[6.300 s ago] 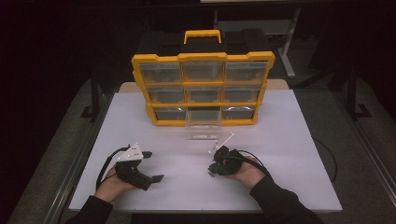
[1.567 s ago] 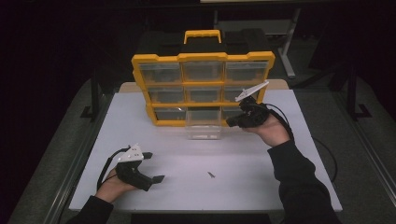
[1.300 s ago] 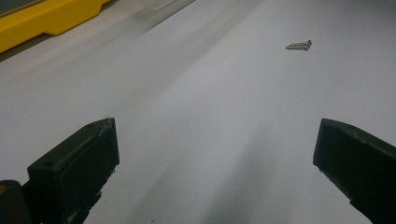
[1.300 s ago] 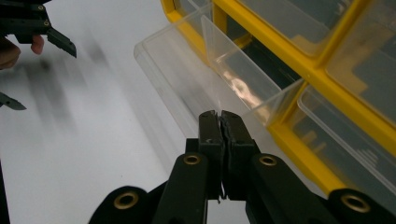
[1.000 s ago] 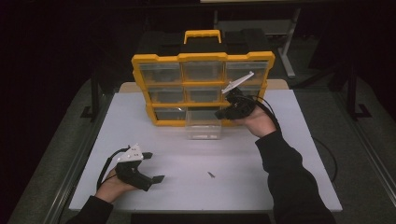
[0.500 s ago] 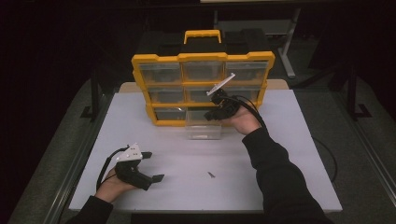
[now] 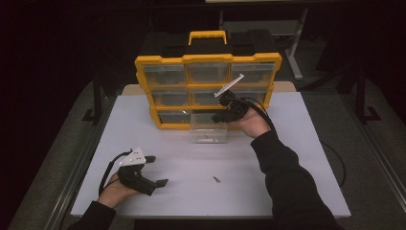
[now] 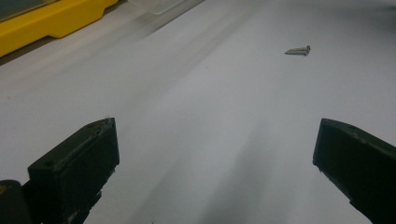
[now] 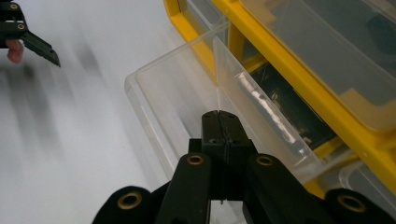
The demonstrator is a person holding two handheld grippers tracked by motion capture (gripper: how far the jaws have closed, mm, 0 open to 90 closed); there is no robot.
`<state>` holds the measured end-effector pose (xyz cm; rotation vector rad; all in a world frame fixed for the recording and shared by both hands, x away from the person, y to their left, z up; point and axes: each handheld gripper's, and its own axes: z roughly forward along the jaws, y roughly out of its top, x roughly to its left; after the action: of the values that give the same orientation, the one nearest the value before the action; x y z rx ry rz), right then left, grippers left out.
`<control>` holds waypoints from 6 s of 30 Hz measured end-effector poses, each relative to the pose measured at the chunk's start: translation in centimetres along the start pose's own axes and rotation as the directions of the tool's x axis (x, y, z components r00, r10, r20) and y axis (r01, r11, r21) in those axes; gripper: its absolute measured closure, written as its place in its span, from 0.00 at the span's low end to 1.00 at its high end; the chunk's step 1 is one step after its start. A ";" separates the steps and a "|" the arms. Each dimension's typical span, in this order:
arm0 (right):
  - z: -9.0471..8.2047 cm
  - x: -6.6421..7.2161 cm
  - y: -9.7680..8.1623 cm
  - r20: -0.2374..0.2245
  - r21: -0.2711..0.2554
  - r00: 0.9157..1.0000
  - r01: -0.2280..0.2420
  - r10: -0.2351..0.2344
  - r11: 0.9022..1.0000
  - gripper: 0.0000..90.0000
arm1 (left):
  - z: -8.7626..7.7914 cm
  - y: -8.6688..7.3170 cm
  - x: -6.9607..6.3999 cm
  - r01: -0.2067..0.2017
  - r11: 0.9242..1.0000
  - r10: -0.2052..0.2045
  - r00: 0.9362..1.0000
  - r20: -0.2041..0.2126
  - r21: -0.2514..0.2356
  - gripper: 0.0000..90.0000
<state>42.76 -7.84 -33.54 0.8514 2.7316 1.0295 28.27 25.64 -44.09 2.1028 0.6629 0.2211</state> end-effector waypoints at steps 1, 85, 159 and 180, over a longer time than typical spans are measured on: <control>-0.3 0.1 -0.1 0.001 0.001 1.000 0.002 -0.002 1.000 0.99 | 0.0 0.0 0.0 -0.001 1.000 0.001 1.000 0.000 0.000 0.00; 4.2 8.5 -11.6 -0.111 0.127 0.993 0.049 -0.035 0.991 0.79 | 0.0 0.0 -0.1 -0.006 1.000 0.006 1.000 -0.004 0.001 0.00; 2.1 7.1 -9.8 -0.063 0.087 0.996 0.068 -0.062 0.994 0.95 | 0.1 0.0 0.0 -0.002 1.000 0.002 1.000 0.000 0.005 0.00; -0.4 5.7 -6.7 -0.049 0.033 0.997 0.062 -0.060 0.998 0.96 | 0.1 0.0 0.1 0.005 1.000 -0.005 1.000 0.001 0.003 0.00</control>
<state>34.73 -9.17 -36.94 0.7520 2.8041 1.0075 28.38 25.63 -44.19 2.1038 0.6685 0.2158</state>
